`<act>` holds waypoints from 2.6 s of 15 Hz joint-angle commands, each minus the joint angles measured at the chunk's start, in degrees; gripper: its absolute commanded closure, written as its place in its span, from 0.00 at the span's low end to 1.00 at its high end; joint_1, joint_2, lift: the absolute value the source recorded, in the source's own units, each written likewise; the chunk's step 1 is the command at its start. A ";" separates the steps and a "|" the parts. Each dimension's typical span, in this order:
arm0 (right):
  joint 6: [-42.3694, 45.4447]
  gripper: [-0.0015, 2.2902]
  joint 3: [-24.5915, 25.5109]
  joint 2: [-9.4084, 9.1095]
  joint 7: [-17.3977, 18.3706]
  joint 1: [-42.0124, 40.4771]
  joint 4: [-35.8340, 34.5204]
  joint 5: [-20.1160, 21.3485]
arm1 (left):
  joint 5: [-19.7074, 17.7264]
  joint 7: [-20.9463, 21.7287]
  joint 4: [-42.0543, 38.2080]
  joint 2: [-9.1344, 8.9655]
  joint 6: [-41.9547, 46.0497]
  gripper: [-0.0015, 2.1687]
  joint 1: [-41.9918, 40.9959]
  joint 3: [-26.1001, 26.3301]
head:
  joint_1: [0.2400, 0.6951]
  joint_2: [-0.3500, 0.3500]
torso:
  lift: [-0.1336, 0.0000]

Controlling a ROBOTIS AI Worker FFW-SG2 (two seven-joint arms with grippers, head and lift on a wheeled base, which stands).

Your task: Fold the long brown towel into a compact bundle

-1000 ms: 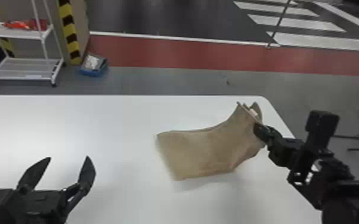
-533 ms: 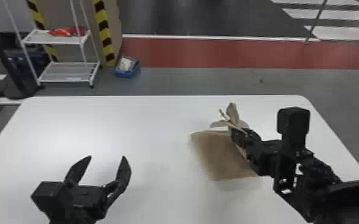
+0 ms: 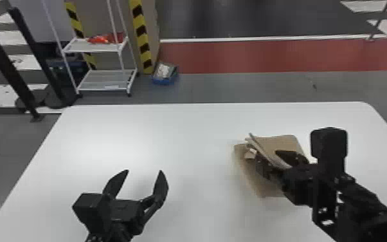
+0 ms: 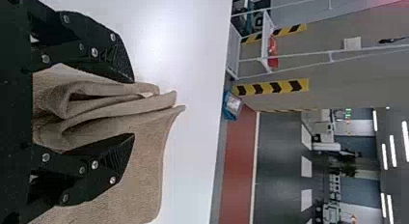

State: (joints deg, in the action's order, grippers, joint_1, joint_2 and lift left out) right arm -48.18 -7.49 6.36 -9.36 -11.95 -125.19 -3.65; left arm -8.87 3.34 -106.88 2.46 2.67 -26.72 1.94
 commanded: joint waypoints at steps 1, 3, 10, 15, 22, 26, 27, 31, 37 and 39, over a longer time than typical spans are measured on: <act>4.27 0.07 0.63 -0.03 0.22 -0.09 0.73 -1.27 | 0.00 0.00 0.01 0.00 0.00 0.03 -0.09 -0.01 | 1.00 0.62 | 0.11; 7.96 0.17 1.16 -0.12 0.22 0.00 2.32 -3.56 | -0.09 0.00 0.01 0.00 0.18 0.03 -0.09 0.08 | 1.00 0.62 | 0.11; 6.73 0.74 -0.25 -0.12 3.73 6.85 14.80 -0.92 | -0.18 0.09 0.19 0.53 0.00 0.03 0.09 0.25 | 1.00 0.59 | 0.11; 6.20 0.74 -6.05 -0.03 2.77 9.58 20.69 2.24 | -0.27 0.09 0.71 0.70 0.00 0.03 0.62 0.43 | 1.00 0.61 | 0.11; 11.65 0.74 -12.20 0.50 -3.56 4.13 14.27 6.02 | -0.79 0.09 0.80 0.88 0.00 0.04 0.71 0.34 | 1.00 0.75 | 0.11; 15.34 0.74 -8.51 1.64 -4.44 -5.28 3.90 5.93 | -0.79 0.09 0.89 0.97 0.00 0.04 0.71 0.43 | 1.00 0.79 | 0.11; 15.34 0.74 -6.92 1.73 -5.14 -8.62 1.44 6.11 | -0.79 0.09 0.98 0.97 0.00 0.04 0.79 0.43 | 1.00 0.78 | 0.11; 8.66 0.74 1.60 1.81 -10.59 -16.35 -4.98 7.43 | -0.79 0.09 0.98 0.97 0.00 0.04 0.79 0.43 | 1.00 0.74 | 0.11; -4.87 0.74 6.26 1.46 -12.44 -7.48 0.82 8.92 | -0.79 0.09 0.98 0.97 0.00 0.04 0.88 0.52 | 1.00 0.55 | 0.11; -4.87 0.74 4.94 0.67 -12.17 -2.29 5.48 8.92 | -0.88 0.09 1.06 0.97 0.00 0.04 0.79 0.43 | 1.00 0.51 | 0.11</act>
State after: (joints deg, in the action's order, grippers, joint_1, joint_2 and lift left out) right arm -52.98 -1.63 7.58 -21.62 -17.93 -122.94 5.23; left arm -9.69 3.43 -105.88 3.43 2.67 -25.84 2.46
